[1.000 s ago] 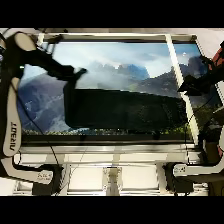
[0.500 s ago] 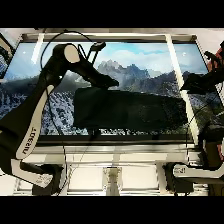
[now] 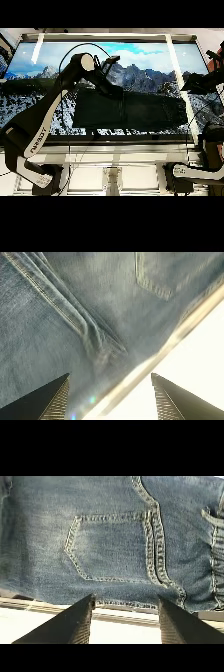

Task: Fold the clothes and pants, and hang the long-sleeved shirts on hangers.

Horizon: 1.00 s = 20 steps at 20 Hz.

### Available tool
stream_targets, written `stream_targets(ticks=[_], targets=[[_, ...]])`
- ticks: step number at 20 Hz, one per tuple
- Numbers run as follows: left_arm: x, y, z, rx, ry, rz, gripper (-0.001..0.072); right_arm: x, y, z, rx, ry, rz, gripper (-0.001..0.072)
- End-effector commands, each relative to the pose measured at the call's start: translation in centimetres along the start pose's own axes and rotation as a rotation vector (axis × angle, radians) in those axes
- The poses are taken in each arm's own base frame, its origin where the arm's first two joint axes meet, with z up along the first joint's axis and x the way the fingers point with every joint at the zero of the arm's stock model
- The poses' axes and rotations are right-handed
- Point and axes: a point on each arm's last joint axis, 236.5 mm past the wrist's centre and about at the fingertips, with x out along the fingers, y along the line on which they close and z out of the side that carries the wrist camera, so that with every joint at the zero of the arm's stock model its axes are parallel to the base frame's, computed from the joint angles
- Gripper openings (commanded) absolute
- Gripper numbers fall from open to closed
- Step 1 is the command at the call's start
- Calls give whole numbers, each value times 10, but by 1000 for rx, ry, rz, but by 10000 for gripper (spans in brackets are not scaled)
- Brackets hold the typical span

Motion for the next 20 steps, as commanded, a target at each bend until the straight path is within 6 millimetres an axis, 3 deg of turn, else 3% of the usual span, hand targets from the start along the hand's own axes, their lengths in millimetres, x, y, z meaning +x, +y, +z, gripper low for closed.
stream_targets(ticks=[1, 4, 7, 10, 12, 15, 18, 20], targets=[[9, 0, -25, 49, 115, -16, 577, -1, 1, -6, 0, 24, 2, 441], [-14, 22, -13, 21, 47, 9, 577, -1, 1, -7, 0, 27, 1, 441], [-52, 87, -12, -59, -4, 148, 577, -1, -1, -6, -4, 25, -5, 441], [-78, 153, -27, -202, -19, 218, 577, -1, -1, -4, -6, 15, -7, 441], [-73, 190, -58, -331, 26, 204, 577, -1, 1, -4, -5, 17, 1, 441], [-47, 230, -105, -495, 72, 174, 578, 0, 3, -5, -7, 20, 3, 441], [-20, 239, -121, -563, 37, 89, 579, 2, 8, -5, -21, 25, 7, 440], [-15, 251, -130, -571, 38, 130, 592, 4, 16, -7, -43, 35, 10, 441]])
